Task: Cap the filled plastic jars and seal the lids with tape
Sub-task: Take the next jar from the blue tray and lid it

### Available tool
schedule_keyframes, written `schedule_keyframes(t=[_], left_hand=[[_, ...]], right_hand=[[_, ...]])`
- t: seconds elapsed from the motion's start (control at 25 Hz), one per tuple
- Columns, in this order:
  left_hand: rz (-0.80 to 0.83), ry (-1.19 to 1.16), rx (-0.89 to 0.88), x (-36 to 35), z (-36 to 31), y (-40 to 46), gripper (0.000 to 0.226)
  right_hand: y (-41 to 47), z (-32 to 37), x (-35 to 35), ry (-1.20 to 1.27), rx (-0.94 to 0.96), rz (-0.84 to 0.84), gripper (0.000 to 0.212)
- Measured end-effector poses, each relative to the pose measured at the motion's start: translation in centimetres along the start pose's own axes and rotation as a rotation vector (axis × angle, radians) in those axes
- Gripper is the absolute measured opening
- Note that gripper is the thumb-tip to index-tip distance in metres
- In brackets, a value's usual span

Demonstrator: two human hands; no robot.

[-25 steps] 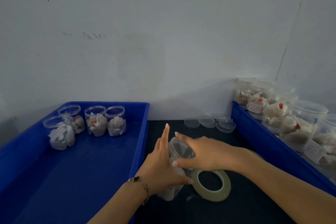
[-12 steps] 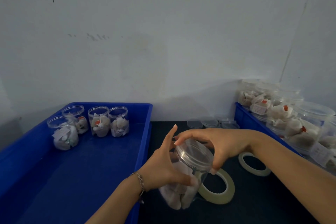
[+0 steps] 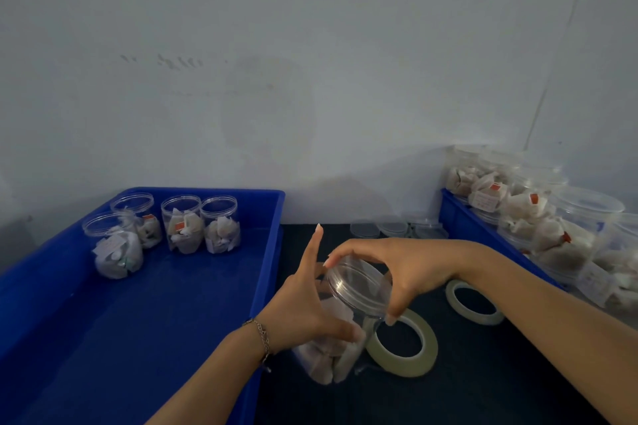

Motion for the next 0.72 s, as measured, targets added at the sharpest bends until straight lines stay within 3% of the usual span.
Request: schedule_keyframes(t=[0.12, 0.24, 0.36, 0.44, 0.56, 0.72], left_hand=[[-0.022, 0.068, -0.003, -0.3, -0.1, 0.0, 0.141], [-0.001, 0.194, -0.018, -1.0, -0.2, -0.2, 0.139], [0.064, 0.229, -0.005, -1.7, -0.3, -0.1, 0.138], [0.058, 0.212, -0.007, -1.5, -0.3, 0.0, 0.138], [-0.048, 0.182, 0.014, -0.7, -0.3, 0.1, 0.142], [-0.135, 0.371, 0.011, -0.9, -0.5, 0.2, 0.14]], right_hand=[[-0.2, -0.4, 0.0, 0.026, -0.059, -0.043, 0.086], [0.1, -1.1, -1.3, 0.067, -0.28, -0.109, 0.076], [0.7, -2.7, -2.2, -0.198, -0.459, -0.205, 0.107], [0.8, -3.1, -1.4, -0.281, -0.372, -0.235, 0.109], [0.8, -1.5, -1.4, -0.119, -0.066, -0.129, 0.075], [1.5, -1.4, -3.4, -0.367, -0.106, -0.431, 0.071]])
Point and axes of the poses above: each hand's wrist, its own y-axis towards the middle knuckle, its own x-axis out of the back of the hand, z = x × y, the point moved 3 cm from there along y, towards the middle knuckle, and after that the axes turned 6 degrees about y, right-handed, at the moved point
